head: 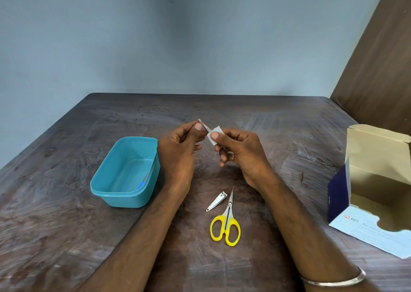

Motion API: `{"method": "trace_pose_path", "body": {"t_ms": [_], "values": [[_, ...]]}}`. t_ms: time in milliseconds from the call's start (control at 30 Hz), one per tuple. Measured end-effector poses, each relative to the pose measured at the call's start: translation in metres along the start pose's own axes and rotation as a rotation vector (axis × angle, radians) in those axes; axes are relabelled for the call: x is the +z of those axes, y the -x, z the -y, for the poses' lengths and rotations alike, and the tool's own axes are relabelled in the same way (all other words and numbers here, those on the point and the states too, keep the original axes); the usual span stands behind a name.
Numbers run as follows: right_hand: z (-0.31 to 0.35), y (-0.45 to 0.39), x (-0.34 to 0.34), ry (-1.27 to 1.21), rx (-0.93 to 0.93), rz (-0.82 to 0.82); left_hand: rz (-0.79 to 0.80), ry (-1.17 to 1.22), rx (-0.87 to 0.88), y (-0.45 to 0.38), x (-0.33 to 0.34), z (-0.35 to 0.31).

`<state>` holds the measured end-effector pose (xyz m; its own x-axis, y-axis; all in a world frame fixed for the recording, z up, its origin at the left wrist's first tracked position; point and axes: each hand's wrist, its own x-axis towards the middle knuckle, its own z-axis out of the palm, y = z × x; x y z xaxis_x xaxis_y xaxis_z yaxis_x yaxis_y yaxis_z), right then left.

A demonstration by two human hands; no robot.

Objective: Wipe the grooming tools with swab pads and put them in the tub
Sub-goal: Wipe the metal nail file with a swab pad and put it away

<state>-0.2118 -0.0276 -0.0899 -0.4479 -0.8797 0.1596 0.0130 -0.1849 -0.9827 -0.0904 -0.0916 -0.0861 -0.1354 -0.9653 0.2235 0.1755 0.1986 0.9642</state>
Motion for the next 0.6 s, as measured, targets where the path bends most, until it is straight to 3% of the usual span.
{"method": "trace_pose_path", "body": {"t_ms": [267, 600], "values": [[-0.0026, -0.0056, -0.0046, 0.114, -0.127, -0.166, -0.016, -0.018, 0.002, 0.0001, -0.0003, -0.0005], [-0.0045, -0.0078, -0.0073, 0.268, -0.228, -0.191, 0.010, -0.103, 0.043, 0.0002, -0.0018, -0.0003]]}}
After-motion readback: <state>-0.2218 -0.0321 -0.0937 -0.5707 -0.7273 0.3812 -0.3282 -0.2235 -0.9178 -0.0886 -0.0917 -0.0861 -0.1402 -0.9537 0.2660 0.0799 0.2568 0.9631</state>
